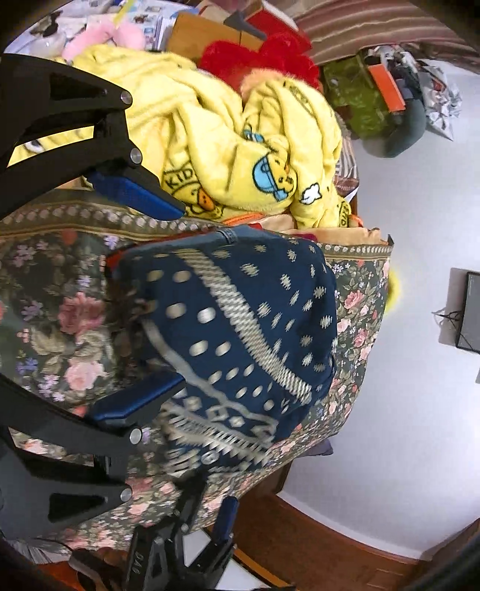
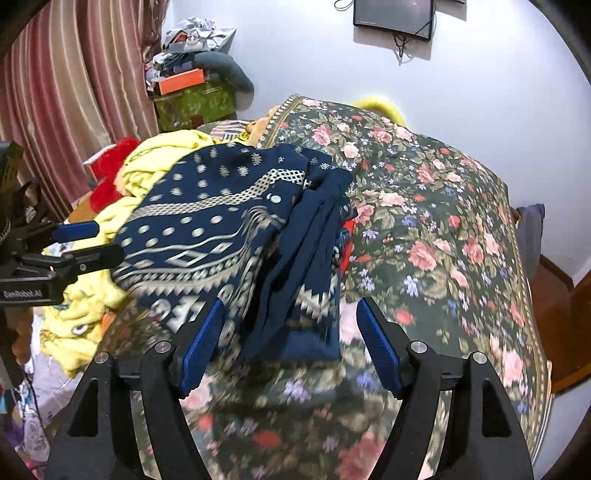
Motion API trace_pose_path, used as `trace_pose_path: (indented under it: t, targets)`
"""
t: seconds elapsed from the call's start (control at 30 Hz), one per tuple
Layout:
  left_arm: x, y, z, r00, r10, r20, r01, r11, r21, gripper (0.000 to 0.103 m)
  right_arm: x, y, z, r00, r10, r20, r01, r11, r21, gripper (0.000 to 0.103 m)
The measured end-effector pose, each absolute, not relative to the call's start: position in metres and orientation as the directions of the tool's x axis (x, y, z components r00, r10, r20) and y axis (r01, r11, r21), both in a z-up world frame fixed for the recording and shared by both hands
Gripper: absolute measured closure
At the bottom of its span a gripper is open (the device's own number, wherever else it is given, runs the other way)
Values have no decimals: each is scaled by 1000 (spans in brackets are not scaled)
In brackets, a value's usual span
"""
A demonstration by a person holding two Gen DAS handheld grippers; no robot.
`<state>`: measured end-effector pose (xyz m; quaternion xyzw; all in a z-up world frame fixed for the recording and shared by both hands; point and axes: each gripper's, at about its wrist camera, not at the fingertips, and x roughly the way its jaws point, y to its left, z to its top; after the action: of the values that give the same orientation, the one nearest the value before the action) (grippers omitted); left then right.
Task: Fold large clothes
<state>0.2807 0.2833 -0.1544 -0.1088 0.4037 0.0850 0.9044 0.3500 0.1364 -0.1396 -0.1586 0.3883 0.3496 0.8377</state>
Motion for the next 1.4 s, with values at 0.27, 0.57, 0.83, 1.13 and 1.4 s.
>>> trace_pose_path:
  t: [0.27,0.57,0.83,1.13,1.4]
  targets:
    - [224,247,-80,782,158,-602,-231,972,-45,19,305,115,-85,500,563,-658,-713,699,57,32]
    - [140,204,5,924,200,-327,-225,974,-39,19,224,85,-1,595,688,-415,-744,667,41,32]
    - [77,173,39,967,216,-133,-225,973,-51,19,156,55,38,661,730,-172,-737,675,30,32]
    - [51,162,31,961,263,-86,-267,963,-35,11,143,56,31,696,705,-136,-710,704,17,16]
    - [52,168,20,946,303,-116,-311,948,-62,3,137,53,30,728,672,-136,-677,736,14,0]
